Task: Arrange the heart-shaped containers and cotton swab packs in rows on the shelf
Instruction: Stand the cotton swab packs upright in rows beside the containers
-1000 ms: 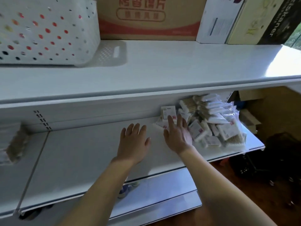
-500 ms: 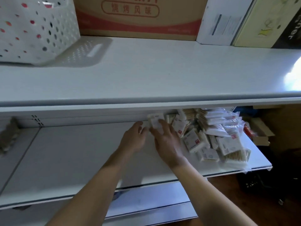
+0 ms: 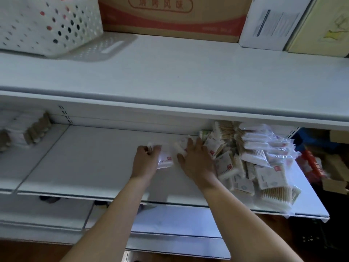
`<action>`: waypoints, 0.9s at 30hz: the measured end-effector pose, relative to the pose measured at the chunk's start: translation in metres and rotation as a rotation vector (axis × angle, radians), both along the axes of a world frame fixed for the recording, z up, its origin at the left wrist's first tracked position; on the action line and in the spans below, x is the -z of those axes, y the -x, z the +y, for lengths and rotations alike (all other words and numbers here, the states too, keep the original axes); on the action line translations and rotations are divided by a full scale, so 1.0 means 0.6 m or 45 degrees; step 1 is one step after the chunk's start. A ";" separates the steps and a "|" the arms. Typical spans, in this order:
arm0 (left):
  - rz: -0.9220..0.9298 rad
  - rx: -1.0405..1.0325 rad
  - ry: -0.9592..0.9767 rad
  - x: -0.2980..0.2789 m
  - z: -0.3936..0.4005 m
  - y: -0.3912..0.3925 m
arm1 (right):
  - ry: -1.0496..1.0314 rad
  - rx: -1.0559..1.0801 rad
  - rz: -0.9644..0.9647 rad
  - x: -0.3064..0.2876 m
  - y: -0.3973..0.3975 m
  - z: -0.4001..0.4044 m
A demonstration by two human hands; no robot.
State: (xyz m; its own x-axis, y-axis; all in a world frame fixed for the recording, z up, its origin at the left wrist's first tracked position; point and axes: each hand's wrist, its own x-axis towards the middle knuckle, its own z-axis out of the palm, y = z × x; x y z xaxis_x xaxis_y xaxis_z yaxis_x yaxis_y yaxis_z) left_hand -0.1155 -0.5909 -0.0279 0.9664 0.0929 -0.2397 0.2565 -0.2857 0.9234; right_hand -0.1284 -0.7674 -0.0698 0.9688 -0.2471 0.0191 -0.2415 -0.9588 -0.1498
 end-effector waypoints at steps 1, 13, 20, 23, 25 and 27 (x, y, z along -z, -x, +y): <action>0.005 0.006 0.005 -0.002 0.006 0.002 | 0.045 -0.008 -0.036 0.003 -0.004 0.004; 0.171 0.280 0.361 -0.033 -0.022 0.010 | -0.446 -0.423 -0.586 -0.034 0.116 0.034; 0.099 0.523 0.483 -0.046 -0.093 0.034 | -0.259 -0.097 -1.022 -0.095 0.165 -0.057; 0.119 0.573 0.480 -0.051 -0.111 0.046 | -0.064 0.148 -1.055 -0.134 0.156 -0.131; 0.111 0.585 0.476 -0.057 -0.122 0.056 | -0.053 0.242 -0.978 -0.162 0.142 -0.165; 0.101 0.552 0.468 -0.060 -0.135 0.061 | -0.037 0.323 -0.822 -0.187 0.123 -0.191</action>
